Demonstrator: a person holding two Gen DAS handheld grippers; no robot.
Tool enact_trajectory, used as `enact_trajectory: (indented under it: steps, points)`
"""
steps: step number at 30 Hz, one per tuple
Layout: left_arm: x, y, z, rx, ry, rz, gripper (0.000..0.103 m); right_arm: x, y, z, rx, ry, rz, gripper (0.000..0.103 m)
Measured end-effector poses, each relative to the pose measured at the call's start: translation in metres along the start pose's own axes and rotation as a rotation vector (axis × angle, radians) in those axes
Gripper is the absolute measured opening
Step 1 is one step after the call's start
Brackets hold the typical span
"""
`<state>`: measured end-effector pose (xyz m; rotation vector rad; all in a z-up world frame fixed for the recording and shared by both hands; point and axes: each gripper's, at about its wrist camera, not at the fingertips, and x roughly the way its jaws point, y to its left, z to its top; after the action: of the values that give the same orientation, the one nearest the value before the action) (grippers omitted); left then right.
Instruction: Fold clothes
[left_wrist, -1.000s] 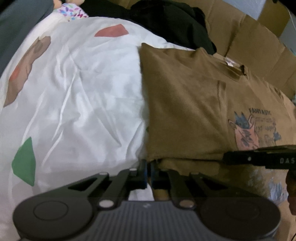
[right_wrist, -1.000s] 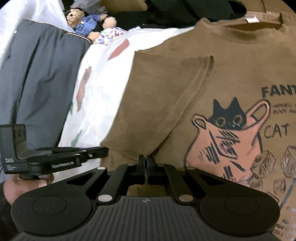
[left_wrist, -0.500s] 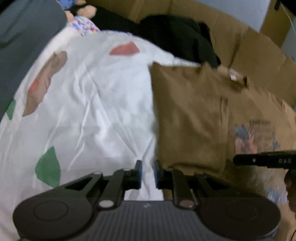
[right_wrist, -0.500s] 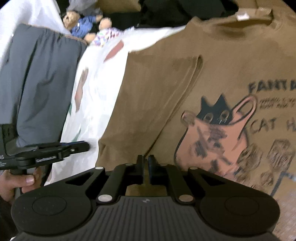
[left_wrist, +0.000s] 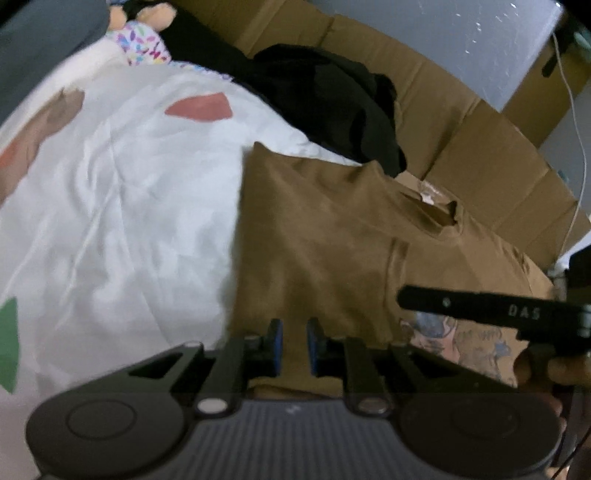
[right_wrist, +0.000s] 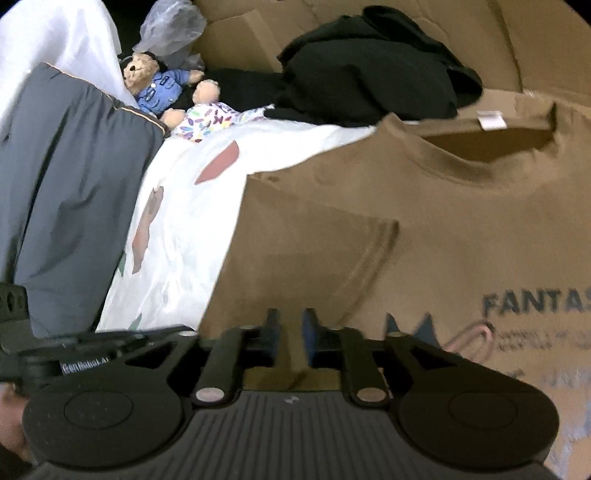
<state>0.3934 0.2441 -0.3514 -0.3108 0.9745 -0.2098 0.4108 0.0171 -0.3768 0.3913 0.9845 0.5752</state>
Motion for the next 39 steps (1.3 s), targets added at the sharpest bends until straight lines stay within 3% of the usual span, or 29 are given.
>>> enact_trajectory:
  steps: [4,11,16,20,22,33,39]
  points:
    - [0.009,-0.003,-0.007,0.015,0.024,0.010,0.017,0.013,0.013,-0.002,-0.047,0.011,0.020,0.035]
    - [0.016,-0.003,-0.016,0.037,0.056,0.030,0.021,0.034,0.025,-0.028,-0.193,0.084,-0.025,0.035]
    - [0.009,-0.007,-0.013,0.041,0.043,0.014,0.049,0.019,0.029,-0.029,-0.195,0.080,-0.018,0.036]
    - [0.001,-0.015,-0.013,0.048,0.011,0.029,0.057,0.002,0.028,-0.026,-0.187,0.061,-0.004,0.038]
    - [-0.003,-0.021,-0.012,0.046,0.003,0.042,0.066,-0.007,0.027,-0.024,-0.181,0.050,-0.005,0.042]
    - [-0.047,-0.051,-0.008,0.063,-0.068,0.034,0.071,-0.074,0.023,-0.018,-0.187,-0.028,-0.036,0.055]
    - [-0.075,-0.074,0.016,0.050,-0.095,-0.019,0.071,-0.120,0.017,-0.006,-0.189,-0.065,-0.081,0.061]
